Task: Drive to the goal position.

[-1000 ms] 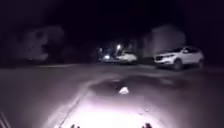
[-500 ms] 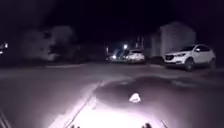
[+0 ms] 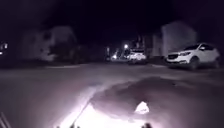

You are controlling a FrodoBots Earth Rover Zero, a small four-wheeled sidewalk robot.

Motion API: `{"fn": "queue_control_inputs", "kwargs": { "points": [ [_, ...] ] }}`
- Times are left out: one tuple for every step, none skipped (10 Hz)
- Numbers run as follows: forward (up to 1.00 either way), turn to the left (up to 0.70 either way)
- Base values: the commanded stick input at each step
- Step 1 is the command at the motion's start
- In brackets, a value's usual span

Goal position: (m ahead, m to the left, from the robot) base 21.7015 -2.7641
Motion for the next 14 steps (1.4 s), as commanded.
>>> {"fn": "queue_control_inputs", "kwargs": {
  "points": [
    [0.7, 0.0],
    [0.7, 0.0],
    [0.7, 0.0],
    [0.7, 0.0],
    [0.7, 0.0],
    [0.7, 0.0],
    [0.7, 0.0],
    [0.7, 0.0],
    [0.7, 0.0],
    [0.7, -0.18],
    [0.7, -0.29],
    [0.7, 0.0],
    [0.7, 0.0],
    [0.7, 0.0]
  ]
}}
